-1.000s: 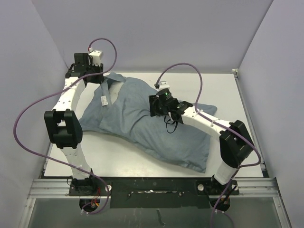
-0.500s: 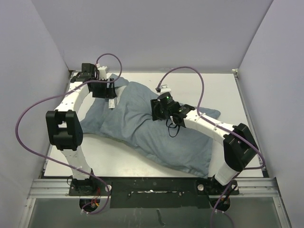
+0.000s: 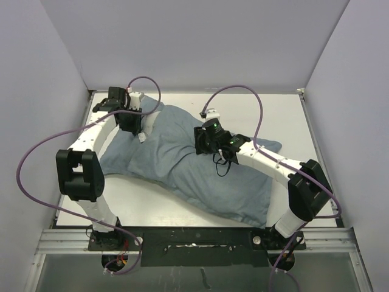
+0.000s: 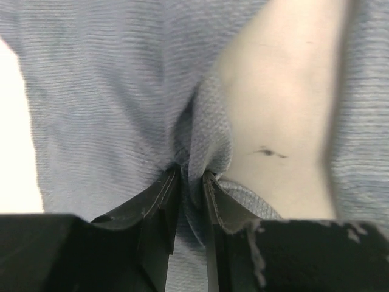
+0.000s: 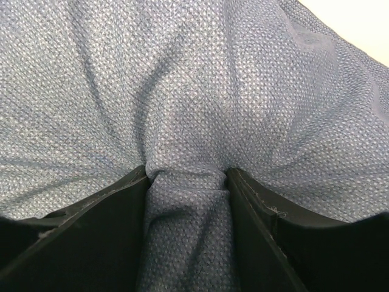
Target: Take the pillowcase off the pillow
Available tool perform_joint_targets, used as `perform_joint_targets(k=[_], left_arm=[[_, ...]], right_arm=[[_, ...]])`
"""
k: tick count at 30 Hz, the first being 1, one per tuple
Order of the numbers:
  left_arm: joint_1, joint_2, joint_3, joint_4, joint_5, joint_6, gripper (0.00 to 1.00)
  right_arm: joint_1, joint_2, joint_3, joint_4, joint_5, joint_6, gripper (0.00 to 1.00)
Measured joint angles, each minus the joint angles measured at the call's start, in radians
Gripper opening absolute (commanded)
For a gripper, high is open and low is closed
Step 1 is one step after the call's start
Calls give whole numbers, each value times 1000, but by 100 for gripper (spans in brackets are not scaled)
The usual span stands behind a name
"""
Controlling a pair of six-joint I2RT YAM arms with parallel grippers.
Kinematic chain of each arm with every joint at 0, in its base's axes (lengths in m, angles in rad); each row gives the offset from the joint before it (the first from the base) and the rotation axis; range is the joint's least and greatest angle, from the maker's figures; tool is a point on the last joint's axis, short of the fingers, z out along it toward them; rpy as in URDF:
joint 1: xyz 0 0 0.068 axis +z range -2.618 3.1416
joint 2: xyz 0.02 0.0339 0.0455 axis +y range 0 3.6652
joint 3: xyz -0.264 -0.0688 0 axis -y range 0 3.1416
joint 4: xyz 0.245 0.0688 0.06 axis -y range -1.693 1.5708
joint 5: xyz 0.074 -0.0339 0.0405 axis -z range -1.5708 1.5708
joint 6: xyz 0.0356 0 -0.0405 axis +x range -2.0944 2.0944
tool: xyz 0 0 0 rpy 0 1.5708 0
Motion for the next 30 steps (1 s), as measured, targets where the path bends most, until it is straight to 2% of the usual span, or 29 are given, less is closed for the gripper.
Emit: perform_joint_targets(k=[2, 5, 7, 9, 12, 13, 15, 17, 18, 20, 24, 30], left_arm=[[23, 13, 27, -29, -14, 13, 24], [55, 57, 108, -53, -40, 31, 60], [69, 89, 150, -58, -69, 40, 73], [75, 123, 191, -80, -72, 39, 78], [73, 162, 236, -124, -46, 32, 79], [72, 168, 241, -134, -35, 29, 77], [71, 176, 248, -160, -6, 26, 67], [71, 179, 249, -178, 14, 27, 53], [70, 179, 249, -187, 19, 29, 41], [66, 179, 249, -192, 21, 34, 25], [55, 182, 246, -196, 26, 53, 2], [36, 209, 255, -194, 34, 41, 0]], right_arm=[[3, -4, 0, -2, 0, -2, 52], [4, -15, 0, -10, -5, -10, 54], [4, -34, 0, -24, -10, -17, 55], [5, -62, -1, -44, -18, -27, 56], [6, -128, -16, -77, -29, -38, 58], [6, -145, -20, -89, -31, -39, 58], [11, -175, -31, -110, -34, -43, 59], [21, -195, -44, -128, -34, -47, 59], [29, -202, -51, -136, -34, -50, 59], [45, -214, -66, -148, -30, -58, 59], [80, -249, -85, -188, -22, -69, 59], [104, -377, -171, -253, -34, -63, 59]])
